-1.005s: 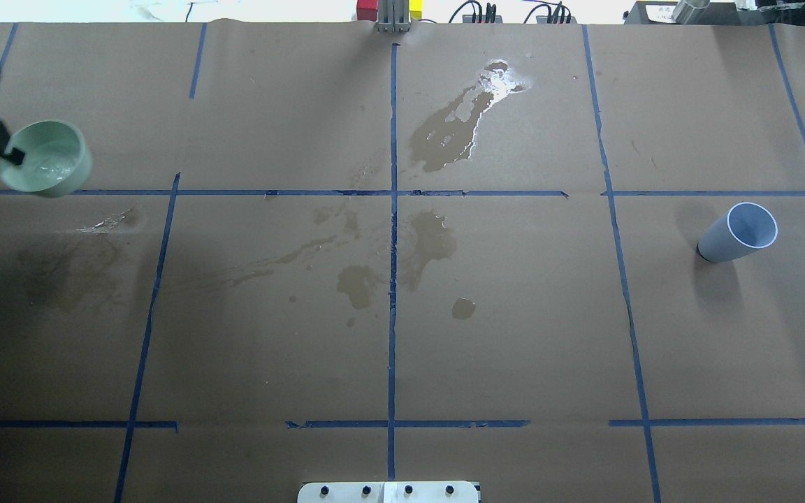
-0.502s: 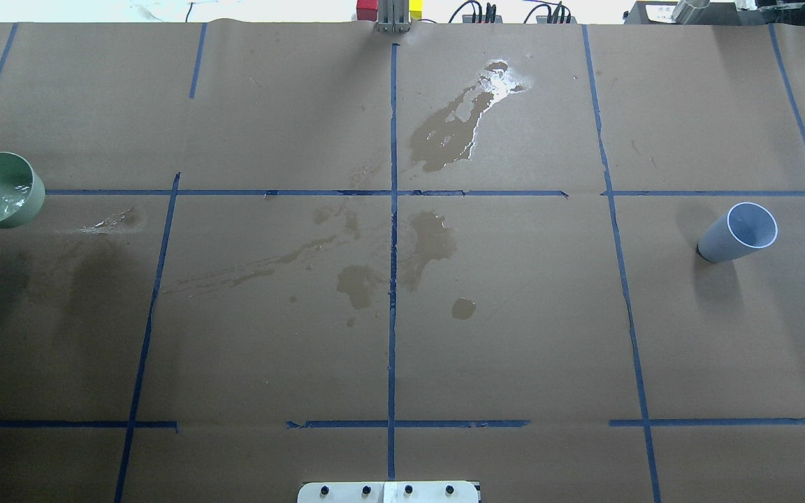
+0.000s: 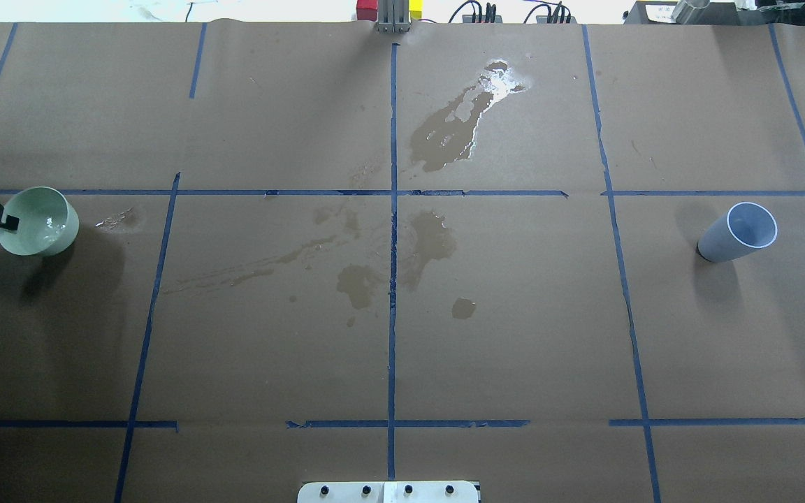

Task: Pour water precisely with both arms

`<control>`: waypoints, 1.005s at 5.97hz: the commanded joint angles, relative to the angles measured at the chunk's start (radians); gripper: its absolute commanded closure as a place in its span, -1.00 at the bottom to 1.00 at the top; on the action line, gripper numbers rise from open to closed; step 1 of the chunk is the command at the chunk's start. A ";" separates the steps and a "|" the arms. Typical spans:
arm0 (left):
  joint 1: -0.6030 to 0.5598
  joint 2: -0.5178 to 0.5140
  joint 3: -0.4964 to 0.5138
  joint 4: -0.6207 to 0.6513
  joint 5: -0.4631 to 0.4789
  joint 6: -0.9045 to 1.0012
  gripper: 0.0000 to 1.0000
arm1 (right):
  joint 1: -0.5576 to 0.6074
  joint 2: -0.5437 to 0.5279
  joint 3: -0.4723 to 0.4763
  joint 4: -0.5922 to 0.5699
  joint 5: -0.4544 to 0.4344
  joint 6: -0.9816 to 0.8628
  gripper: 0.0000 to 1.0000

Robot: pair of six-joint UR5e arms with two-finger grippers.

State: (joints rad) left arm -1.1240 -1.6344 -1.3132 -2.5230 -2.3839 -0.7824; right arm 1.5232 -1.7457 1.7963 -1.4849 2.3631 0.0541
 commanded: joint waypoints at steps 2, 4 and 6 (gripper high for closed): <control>0.029 0.001 -0.001 -0.003 0.008 -0.018 0.66 | 0.000 0.000 0.000 0.000 0.001 0.000 -1.00; 0.029 -0.001 -0.014 0.000 0.011 -0.009 -0.99 | 0.000 -0.002 0.000 0.000 0.001 0.001 -1.00; 0.023 0.005 -0.047 0.004 0.008 -0.006 -1.00 | 0.000 0.000 0.000 0.000 0.001 -0.003 -1.00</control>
State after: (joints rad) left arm -1.0972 -1.6312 -1.3505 -2.5206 -2.3755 -0.7903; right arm 1.5233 -1.7460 1.7963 -1.4849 2.3638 0.0537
